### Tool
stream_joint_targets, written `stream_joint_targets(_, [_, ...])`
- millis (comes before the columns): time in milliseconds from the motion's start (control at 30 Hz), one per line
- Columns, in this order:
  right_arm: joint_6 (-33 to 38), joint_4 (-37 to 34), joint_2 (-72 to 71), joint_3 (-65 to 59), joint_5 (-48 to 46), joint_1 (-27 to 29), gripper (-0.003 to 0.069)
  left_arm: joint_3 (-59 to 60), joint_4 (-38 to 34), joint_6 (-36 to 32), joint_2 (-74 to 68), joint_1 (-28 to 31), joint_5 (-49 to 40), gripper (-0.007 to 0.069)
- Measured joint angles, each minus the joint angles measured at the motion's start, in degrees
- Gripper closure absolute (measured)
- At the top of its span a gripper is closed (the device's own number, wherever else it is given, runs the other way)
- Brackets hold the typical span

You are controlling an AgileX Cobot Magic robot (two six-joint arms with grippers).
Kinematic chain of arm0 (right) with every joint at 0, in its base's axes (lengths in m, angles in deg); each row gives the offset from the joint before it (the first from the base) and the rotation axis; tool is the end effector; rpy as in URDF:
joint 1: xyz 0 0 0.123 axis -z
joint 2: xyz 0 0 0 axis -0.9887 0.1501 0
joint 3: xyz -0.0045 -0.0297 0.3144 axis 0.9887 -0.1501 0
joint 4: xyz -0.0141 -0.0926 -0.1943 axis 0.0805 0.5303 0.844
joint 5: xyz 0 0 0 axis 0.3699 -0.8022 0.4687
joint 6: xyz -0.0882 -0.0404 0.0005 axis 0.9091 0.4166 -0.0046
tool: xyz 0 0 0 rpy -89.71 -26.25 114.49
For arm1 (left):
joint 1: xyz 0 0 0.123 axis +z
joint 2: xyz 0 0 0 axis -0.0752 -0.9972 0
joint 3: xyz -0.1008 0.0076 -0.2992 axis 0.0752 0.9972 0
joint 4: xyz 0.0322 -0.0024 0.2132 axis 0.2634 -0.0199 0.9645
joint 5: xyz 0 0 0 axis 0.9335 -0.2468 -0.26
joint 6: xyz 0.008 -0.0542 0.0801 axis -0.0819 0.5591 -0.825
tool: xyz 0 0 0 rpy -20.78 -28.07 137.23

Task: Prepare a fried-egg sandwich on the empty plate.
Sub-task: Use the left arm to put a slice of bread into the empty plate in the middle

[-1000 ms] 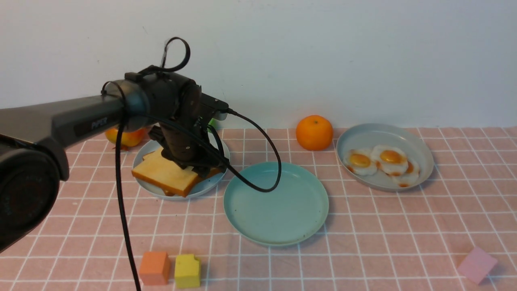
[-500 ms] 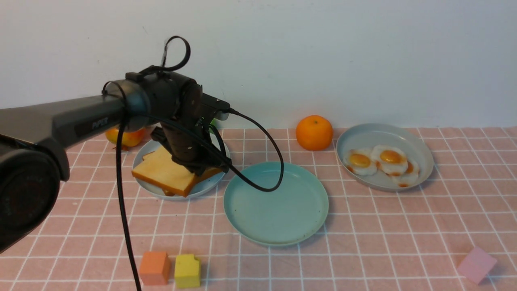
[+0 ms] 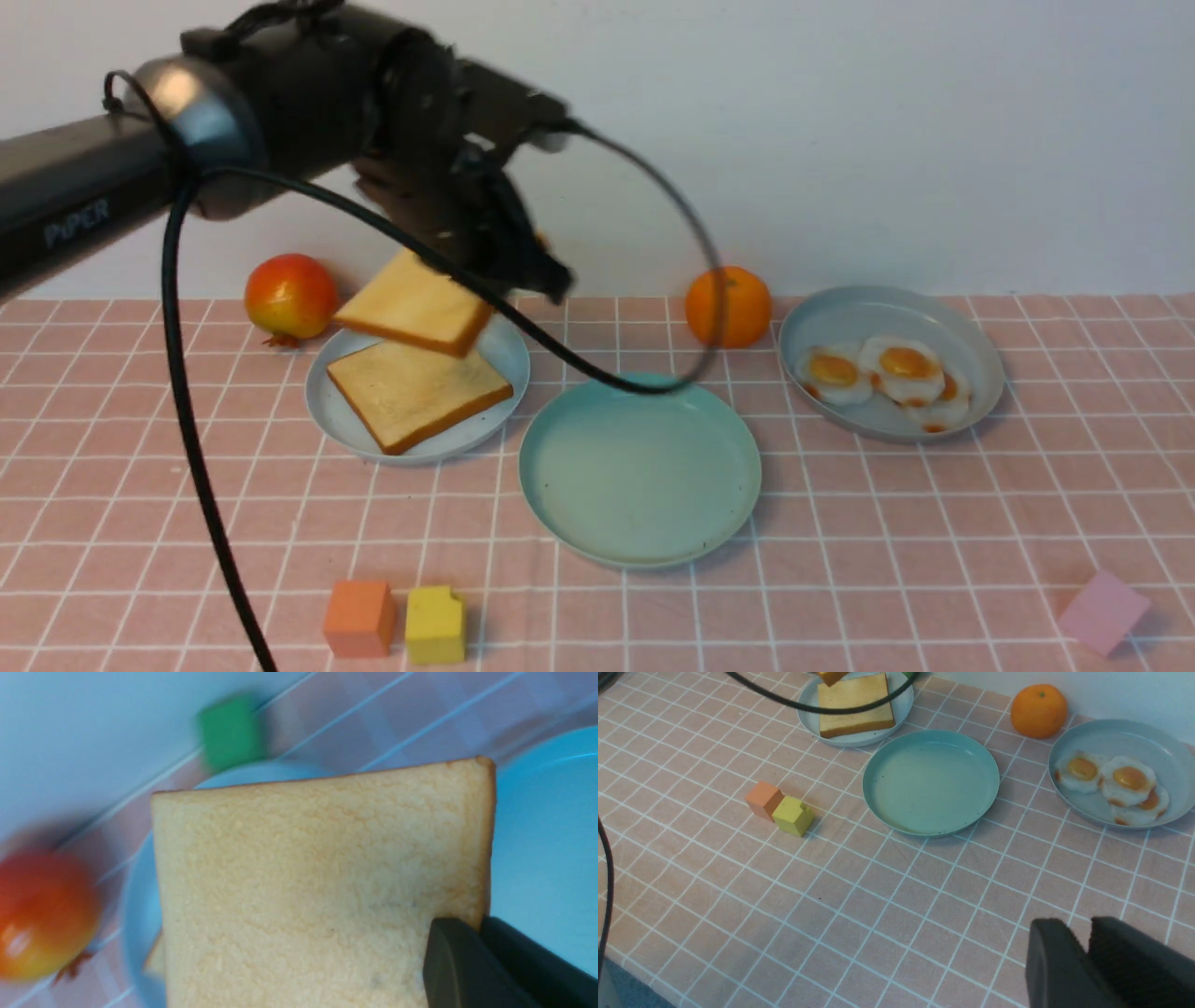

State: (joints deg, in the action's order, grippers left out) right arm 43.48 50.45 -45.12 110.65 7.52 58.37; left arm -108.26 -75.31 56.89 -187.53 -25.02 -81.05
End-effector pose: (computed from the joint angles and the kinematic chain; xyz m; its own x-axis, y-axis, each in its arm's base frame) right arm -0.0041 0.0157 0.4117 -0.4560 -0.2556 -0.8525 -0.5419 0.8396 0.0381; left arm 0.3647 -0.1985 0.3385 -0.6188 0.4924 -0.6121 0.5400 0.8325 0.1238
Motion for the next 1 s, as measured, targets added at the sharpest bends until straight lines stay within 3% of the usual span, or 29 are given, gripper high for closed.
stream_joint_targets(233, [0.0, 0.0, -1.3, 0.0, -2.5, 0.0, 0.0503, 0.1, -4.2, -1.7, -6.9, -11.1, -1.1, 0.0591])
stream_joint_targets(600, [0.0, 0.0, -4.4, 0.0, -5.4, 0.0, 0.0501, 0.2, -0.6, 0.0, -13.7, -12.1, 4.6, 0.0581])
stream_joint_targets(733, [0.0, 0.0, -4.6, 0.0, -5.8, 0.0, 0.0499, 0.2, -0.6, 0.0, -13.7, -12.1, 7.1, 0.0499])
stream_joint_targets(833, [-0.3, -1.4, -4.6, 0.0, -6.2, 0.0, 0.0495, 0.2, -0.5, 1.8, -13.7, -12.1, 6.9, 0.0347])
stream_joint_targets(1000, [-2.1, -2.2, -4.2, 0.0, -6.3, 0.0, 0.0484, 0.2, -0.4, 3.5, -12.2, -12.1, 1.7, 0.0191])
